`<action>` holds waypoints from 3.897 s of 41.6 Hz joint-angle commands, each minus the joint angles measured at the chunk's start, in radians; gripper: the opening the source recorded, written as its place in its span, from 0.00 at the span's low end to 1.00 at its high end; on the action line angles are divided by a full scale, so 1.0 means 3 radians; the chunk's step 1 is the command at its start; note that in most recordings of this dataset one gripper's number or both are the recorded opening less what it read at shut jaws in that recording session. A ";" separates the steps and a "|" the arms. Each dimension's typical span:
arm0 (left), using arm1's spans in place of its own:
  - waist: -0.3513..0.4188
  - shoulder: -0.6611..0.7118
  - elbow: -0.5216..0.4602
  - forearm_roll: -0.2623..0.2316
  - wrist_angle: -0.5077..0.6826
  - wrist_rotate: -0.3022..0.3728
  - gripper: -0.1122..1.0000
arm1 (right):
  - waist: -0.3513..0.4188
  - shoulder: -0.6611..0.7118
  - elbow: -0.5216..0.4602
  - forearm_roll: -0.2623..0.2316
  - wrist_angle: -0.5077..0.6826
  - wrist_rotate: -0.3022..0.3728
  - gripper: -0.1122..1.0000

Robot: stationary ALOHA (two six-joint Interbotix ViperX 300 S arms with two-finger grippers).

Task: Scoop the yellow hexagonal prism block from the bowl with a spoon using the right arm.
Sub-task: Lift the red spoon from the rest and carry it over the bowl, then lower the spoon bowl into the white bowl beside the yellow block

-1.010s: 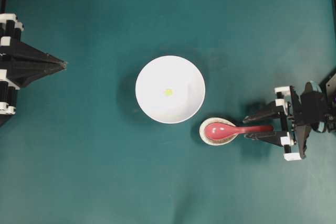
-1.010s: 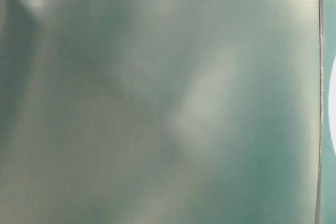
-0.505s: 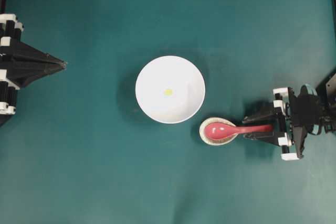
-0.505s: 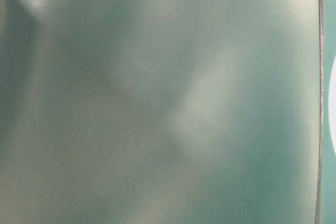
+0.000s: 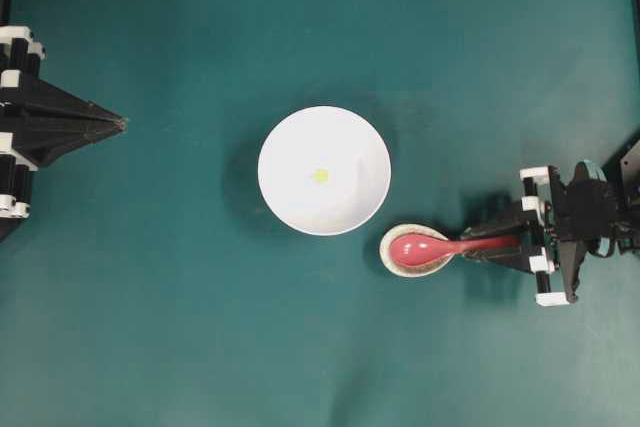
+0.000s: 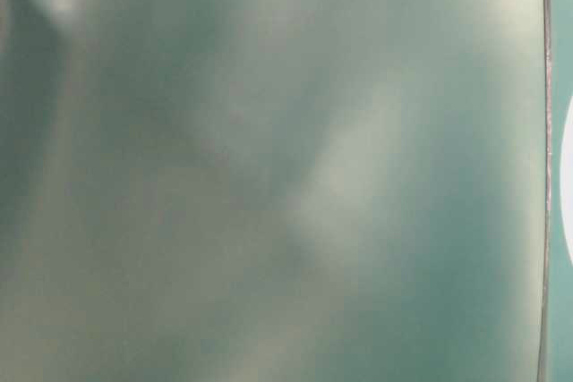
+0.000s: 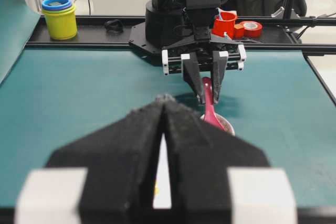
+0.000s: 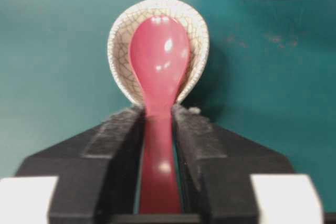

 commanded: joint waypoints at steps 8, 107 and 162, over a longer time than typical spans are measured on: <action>0.0005 0.0010 -0.0082 0.0010 -0.0015 0.0005 0.10 | 0.0015 -0.0251 -0.0026 -0.0005 0.0036 -0.0010 0.30; 0.0005 0.0020 -0.0077 0.0036 -0.0036 0.0102 0.10 | -0.1974 -0.0644 -0.2649 -0.0082 0.5364 -0.0997 0.30; 0.0000 0.0005 -0.0082 0.0036 -0.0031 0.0102 0.10 | -0.2040 -0.0859 -0.2787 -0.0046 0.4899 -0.0972 0.30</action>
